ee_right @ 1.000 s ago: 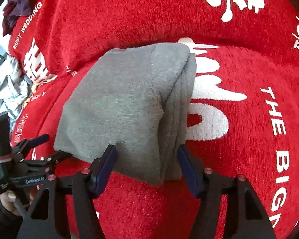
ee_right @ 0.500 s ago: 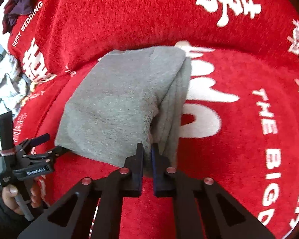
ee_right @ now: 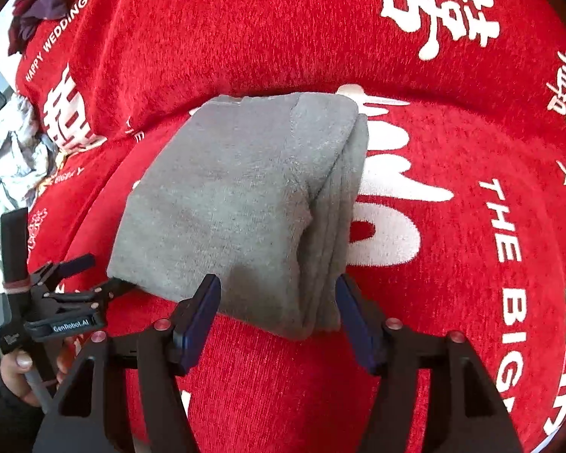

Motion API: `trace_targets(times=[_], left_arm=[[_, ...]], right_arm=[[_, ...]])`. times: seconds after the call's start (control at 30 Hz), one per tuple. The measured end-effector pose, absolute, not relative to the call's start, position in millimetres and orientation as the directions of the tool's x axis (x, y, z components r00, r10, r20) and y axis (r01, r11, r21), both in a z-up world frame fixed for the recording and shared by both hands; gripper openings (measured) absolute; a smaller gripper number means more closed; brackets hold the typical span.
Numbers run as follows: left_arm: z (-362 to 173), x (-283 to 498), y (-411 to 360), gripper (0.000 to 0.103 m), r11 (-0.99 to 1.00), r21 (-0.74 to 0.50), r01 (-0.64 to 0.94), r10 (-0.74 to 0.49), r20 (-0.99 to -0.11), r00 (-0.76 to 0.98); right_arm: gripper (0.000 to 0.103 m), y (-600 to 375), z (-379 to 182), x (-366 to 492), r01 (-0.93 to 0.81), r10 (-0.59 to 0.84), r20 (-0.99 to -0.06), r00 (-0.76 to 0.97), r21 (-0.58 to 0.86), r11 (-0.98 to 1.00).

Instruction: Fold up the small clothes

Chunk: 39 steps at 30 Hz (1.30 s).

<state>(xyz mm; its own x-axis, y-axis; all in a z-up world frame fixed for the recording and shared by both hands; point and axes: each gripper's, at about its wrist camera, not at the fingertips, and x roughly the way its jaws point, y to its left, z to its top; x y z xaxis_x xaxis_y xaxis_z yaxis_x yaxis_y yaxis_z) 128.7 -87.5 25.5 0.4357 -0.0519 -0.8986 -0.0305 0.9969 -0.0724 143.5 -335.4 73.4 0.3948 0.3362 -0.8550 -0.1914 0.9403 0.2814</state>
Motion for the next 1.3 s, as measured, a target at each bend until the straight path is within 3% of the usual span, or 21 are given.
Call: trace_targets(times=[0.1, 0.13, 0.17, 0.2, 0.27, 0.37, 0.5, 0.7, 0.83, 0.93, 1.0, 1.07, 1.3], left_arm=[[24, 129, -87, 0.103, 0.997, -0.076, -0.033, -0.055, -0.901, 0.431], [24, 129, -87, 0.103, 0.997, -0.076, -0.033, -0.054, -0.901, 0.431], [24, 129, -87, 0.103, 0.997, -0.074, -0.032, -0.053, -0.901, 0.431], [24, 129, -87, 0.103, 0.997, -0.073, -0.030, -0.052, -0.901, 0.431], [25, 128, -87, 0.103, 0.997, -0.068, -0.027, -0.050, -0.901, 0.431], [35, 126, -90, 0.103, 0.998, -0.055, -0.016, -0.042, -0.891, 0.451], [41, 124, -99, 0.103, 1.000, -0.019, 0.018, -0.025, -0.878, 0.479], [25, 127, -93, 0.103, 0.999, -0.032, 0.003, -0.031, -0.901, 0.432], [27, 125, -90, 0.103, 0.999, -0.039, 0.007, -0.038, -0.902, 0.431], [31, 123, -94, 0.103, 1.000, -0.008, 0.022, -0.017, -0.896, 0.444], [33, 121, -96, 0.103, 1.000, 0.004, 0.031, -0.011, -0.893, 0.450], [35, 119, -97, 0.103, 0.999, 0.007, 0.035, -0.010, -0.891, 0.454], [38, 120, -98, 0.103, 0.999, 0.011, 0.038, -0.008, -0.889, 0.458]], right_arm=[[0.065, -328, 65, 148, -0.204, 0.353, -0.860, 0.368, 0.295, 0.933], [0.060, -323, 61, 148, -0.216, 0.350, -0.864, 0.361, 0.287, 0.933], [0.038, -318, 58, 148, -0.232, 0.333, -0.872, 0.358, 0.262, 0.937], [0.023, -314, 57, 148, -0.241, 0.306, -0.883, 0.357, 0.229, 0.943], [0.007, -312, 59, 147, -0.248, 0.274, -0.891, 0.363, 0.191, 0.950], [0.006, -323, 76, 143, -0.244, 0.291, -0.871, 0.395, 0.206, 0.948], [0.006, -337, 90, 140, -0.231, 0.285, -0.858, 0.427, 0.202, 0.952], [0.006, -330, 54, 149, -0.221, 0.225, -0.903, 0.367, 0.151, 0.964], [0.009, -330, 61, 147, -0.223, 0.230, -0.902, 0.366, 0.155, 0.963], [0.021, -331, 81, 143, -0.225, 0.214, -0.880, 0.424, 0.126, 0.966], [0.051, -330, 95, 143, -0.225, 0.195, -0.861, 0.469, 0.097, 0.970], [0.062, -323, 110, 145, -0.242, 0.187, -0.837, 0.515, 0.068, 0.968], [0.062, -282, 106, 165, -0.334, 0.223, -0.840, 0.494, 0.053, 0.941]])
